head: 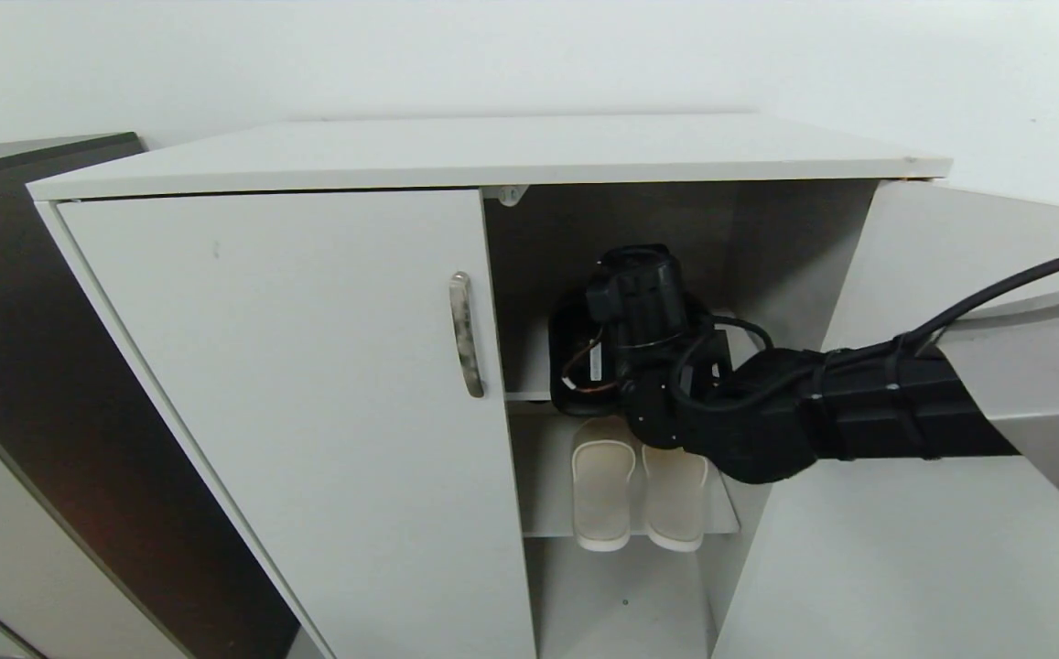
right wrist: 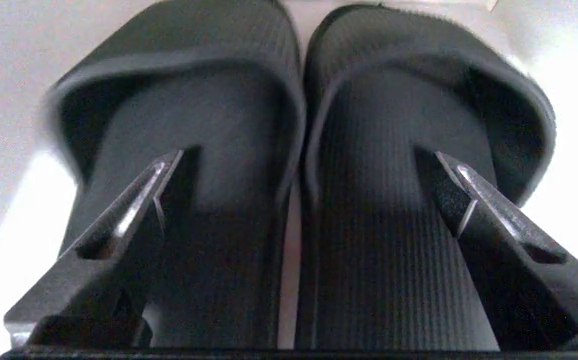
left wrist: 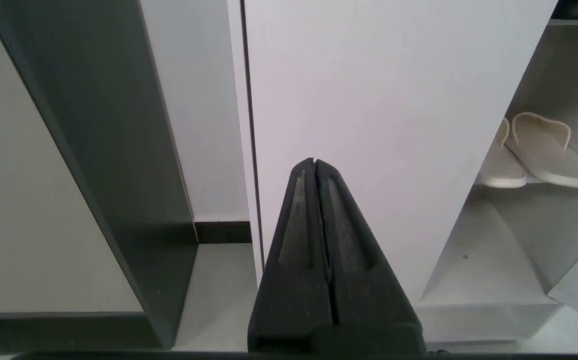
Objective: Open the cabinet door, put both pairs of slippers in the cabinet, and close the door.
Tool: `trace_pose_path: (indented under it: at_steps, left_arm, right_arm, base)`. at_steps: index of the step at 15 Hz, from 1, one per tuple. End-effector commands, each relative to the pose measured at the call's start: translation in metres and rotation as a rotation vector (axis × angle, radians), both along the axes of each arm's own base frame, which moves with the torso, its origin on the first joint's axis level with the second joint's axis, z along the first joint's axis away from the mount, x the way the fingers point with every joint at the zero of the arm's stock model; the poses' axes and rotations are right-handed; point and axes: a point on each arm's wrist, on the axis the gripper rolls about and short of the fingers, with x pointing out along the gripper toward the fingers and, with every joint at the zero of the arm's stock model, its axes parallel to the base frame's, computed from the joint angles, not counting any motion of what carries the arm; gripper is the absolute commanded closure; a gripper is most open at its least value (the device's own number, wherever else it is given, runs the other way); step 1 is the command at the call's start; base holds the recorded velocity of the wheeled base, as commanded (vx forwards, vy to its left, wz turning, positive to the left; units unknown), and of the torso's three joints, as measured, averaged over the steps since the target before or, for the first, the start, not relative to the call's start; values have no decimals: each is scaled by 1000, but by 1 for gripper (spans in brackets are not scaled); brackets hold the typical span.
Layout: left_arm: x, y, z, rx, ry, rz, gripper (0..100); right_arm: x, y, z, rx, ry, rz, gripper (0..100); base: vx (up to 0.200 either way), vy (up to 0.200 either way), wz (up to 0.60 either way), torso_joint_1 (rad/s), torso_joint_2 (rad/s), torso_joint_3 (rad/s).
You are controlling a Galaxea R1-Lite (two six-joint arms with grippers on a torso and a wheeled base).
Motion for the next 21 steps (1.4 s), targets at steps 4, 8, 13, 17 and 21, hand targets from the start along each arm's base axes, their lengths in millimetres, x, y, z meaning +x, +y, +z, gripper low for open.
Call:
trace_pose_path:
  at_steps: [4,8,13,17,21]
  left_arm:
    - [0,0,0,0,-1,-1,100]
    - [0,0,0,0,-1,1,100]
    - [0,0,0,0,-1,-1,100]
    - [0,0,0,0,-1,-1,100]
    - [0,0,0,0,1,-1,100]
  right_arm:
    - [-60,-22,7,26,-26,76,100]
    - [-78,-32,-3,45,-29,127,100]
    - [-85,-33,-11,58,-35,182,100]
    - [-87,-28,-21,36,-13,198,100]
    - [-87,-28,-22,34,-13,196,100]
  base:
    - [0,0,0,0,0,0]
    - [0,0,0,0,0,0]
    - [0,0,0,0,0,0]
    - [0,0,0,0,0,0]
    - [0,0,0,0,0,0]
